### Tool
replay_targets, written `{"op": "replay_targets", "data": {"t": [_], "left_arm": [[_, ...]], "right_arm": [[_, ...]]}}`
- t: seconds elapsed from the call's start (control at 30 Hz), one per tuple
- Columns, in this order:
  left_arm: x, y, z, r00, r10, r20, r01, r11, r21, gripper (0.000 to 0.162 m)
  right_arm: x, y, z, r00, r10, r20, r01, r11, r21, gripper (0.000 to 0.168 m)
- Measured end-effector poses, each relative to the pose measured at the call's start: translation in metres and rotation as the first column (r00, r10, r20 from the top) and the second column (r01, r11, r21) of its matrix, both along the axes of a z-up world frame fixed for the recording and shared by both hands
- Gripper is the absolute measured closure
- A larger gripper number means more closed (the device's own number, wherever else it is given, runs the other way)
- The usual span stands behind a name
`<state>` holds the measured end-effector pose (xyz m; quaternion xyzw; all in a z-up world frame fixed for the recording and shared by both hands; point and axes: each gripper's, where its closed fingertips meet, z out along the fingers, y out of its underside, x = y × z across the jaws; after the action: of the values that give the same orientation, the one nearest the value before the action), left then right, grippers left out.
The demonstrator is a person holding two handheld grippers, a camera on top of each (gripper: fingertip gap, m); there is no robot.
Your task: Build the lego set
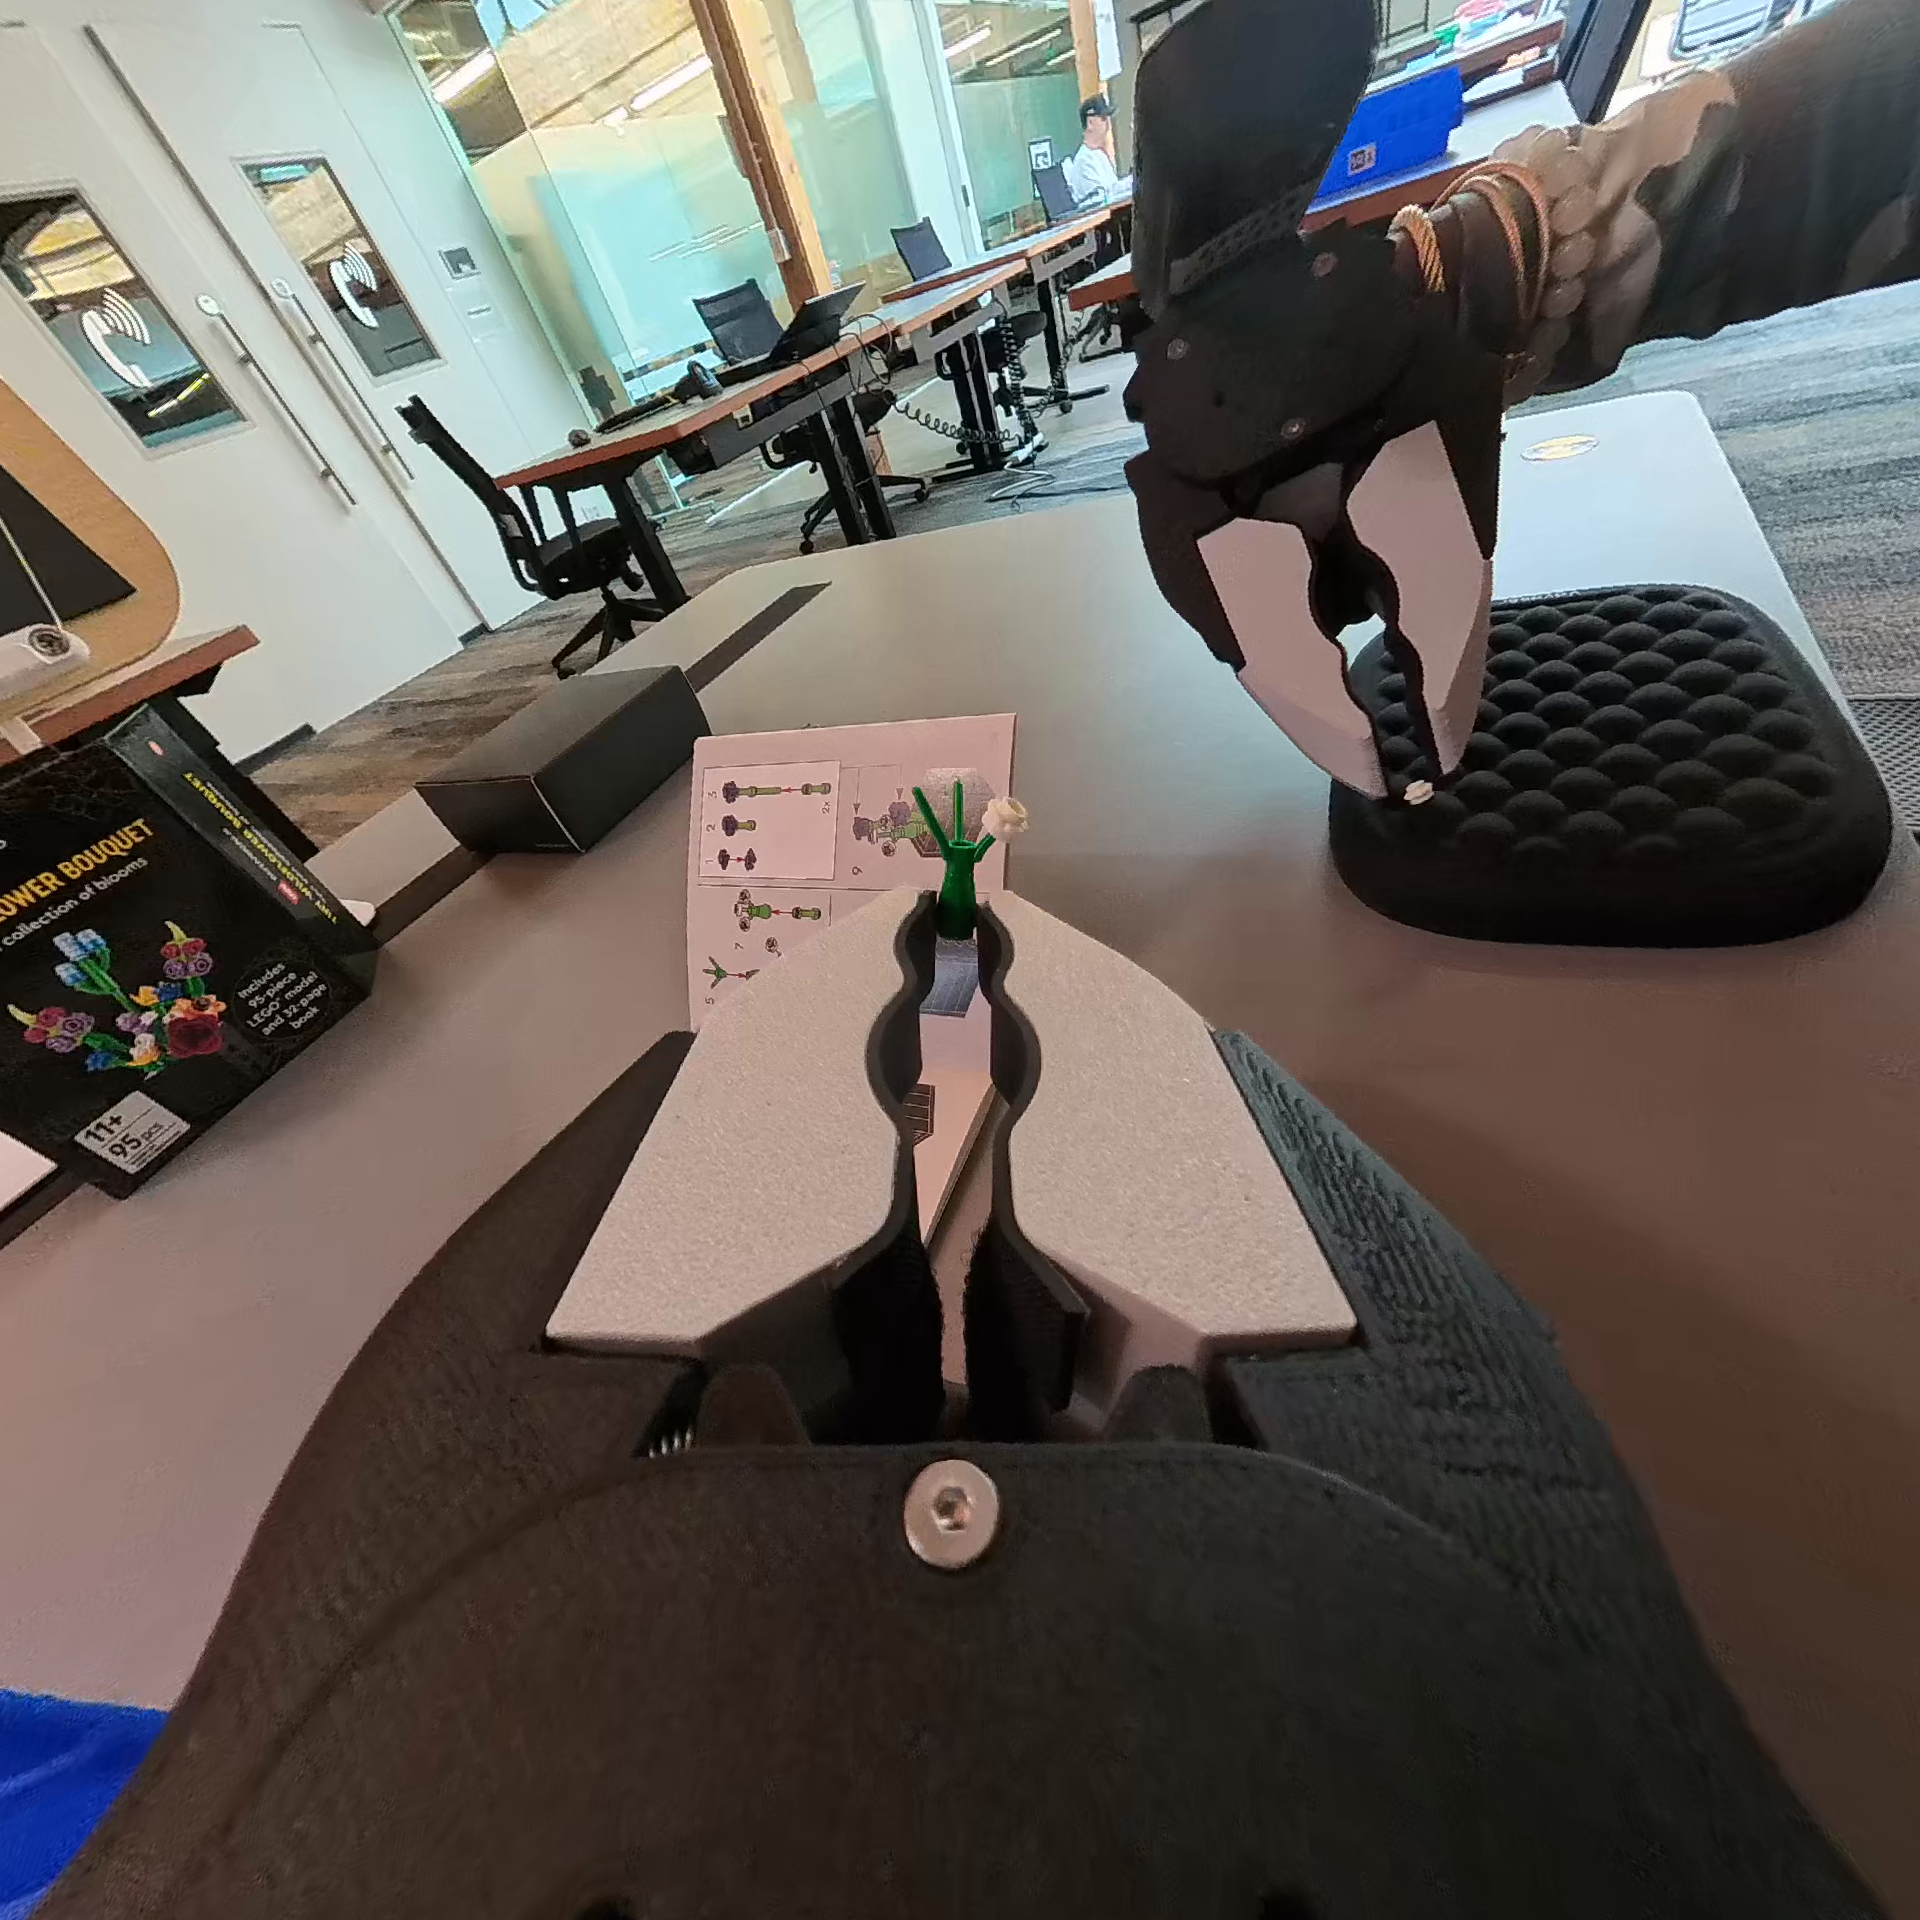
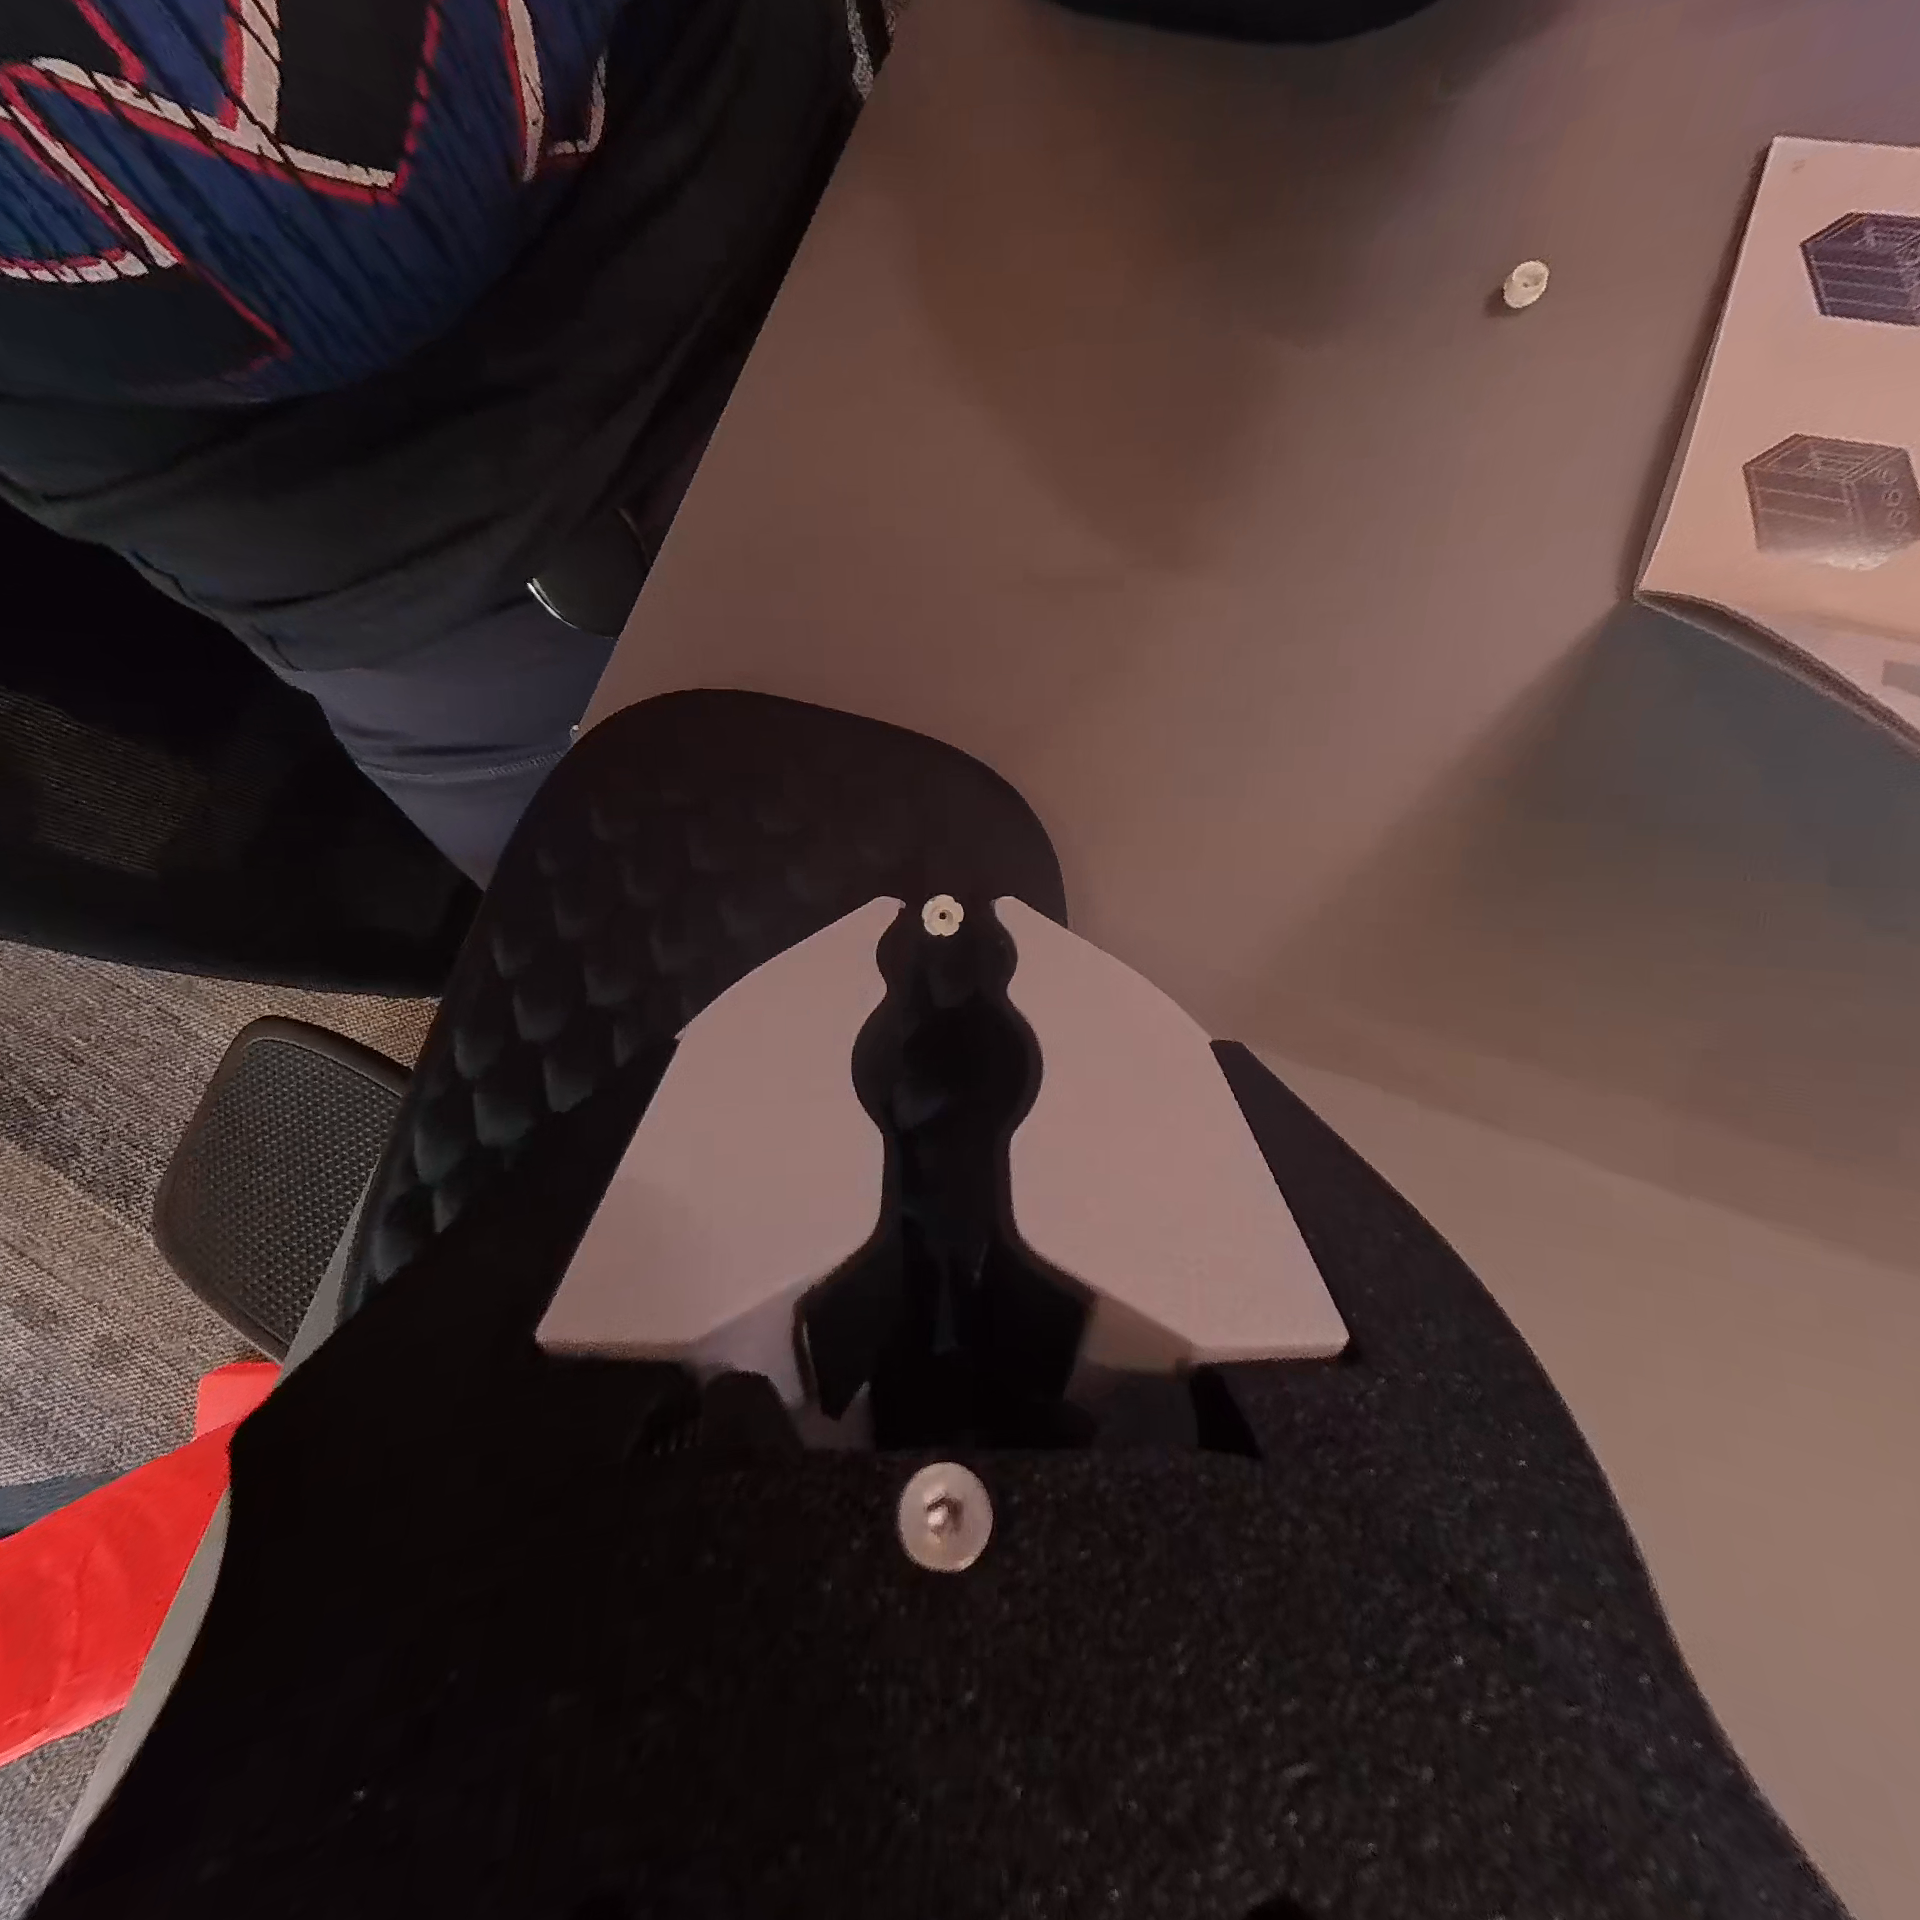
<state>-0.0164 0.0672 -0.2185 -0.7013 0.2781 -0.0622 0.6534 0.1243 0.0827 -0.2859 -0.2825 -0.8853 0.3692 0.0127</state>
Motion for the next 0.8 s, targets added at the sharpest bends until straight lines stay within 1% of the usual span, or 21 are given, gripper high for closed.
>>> {"op": "replay_targets", "data": {"t": [0.3,0.43,0.57,0.63,0.7,0.73,0.8], "left_arm": [[0.001,0.001,-0.003,1.0,-0.006,-0.004,0.006,1.0,-0.013,0.155],[0.001,0.001,-0.004,1.0,-0.006,-0.003,0.006,1.0,-0.014,0.155],[0.001,0.001,-0.004,1.0,-0.007,-0.002,0.007,1.0,-0.017,0.155],[0.0,0.001,-0.005,1.0,-0.002,-0.001,0.002,1.0,-0.026,0.155],[-0.001,0.002,-0.006,1.0,0.009,0.01,-0.009,0.999,-0.044,0.155],[-0.002,0.002,-0.006,1.0,0.012,0.023,-0.011,0.999,-0.049,0.155],[-0.001,0.002,-0.004,0.998,0.007,0.056,-0.004,0.998,-0.058,0.155]], "right_arm": [[0.001,-0.002,-0.002,1.0,0.02,0.012,-0.02,1.0,-0.017,0.156],[0.001,-0.002,-0.002,1.0,0.022,0.02,-0.022,1.0,-0.023,0.16],[-0.002,-0.003,0.001,1.0,-0.004,0.005,0.004,1.0,-0.029,0.161],[-0.013,-0.002,0.009,0.995,-0.089,-0.05,0.088,0.996,-0.028,0.161],[-0.031,0.0,0.022,0.968,-0.212,-0.138,0.213,0.977,-0.004,0.161],[-0.044,0.0,0.032,0.936,-0.287,-0.206,0.291,0.957,-0.012,0.161],[-0.068,-0.005,0.054,0.848,-0.418,-0.327,0.418,0.906,-0.073,0.161]]}}
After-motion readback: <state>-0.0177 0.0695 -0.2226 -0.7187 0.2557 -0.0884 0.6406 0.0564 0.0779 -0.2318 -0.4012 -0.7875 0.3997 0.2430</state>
